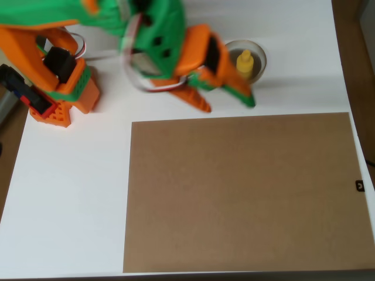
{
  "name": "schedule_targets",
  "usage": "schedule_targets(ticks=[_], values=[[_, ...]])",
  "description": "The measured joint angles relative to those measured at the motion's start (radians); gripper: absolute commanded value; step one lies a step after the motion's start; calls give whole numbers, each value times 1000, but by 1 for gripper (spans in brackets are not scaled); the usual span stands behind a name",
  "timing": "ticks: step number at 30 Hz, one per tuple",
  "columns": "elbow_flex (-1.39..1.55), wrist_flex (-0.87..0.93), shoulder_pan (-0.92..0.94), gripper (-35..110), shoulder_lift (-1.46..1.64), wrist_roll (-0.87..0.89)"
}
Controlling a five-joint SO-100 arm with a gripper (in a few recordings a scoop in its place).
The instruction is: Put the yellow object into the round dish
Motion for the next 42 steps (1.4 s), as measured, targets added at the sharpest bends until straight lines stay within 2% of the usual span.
schedule_targets(ticks=[11,22,27,31,36,42], values=[[314,-164,368,25,273,23],[689,-351,600,24,509,15],[796,-434,652,22,520,41],[902,-495,620,22,578,41],[1023,-512,568,23,696,41],[1150,-512,606,23,867,41]])
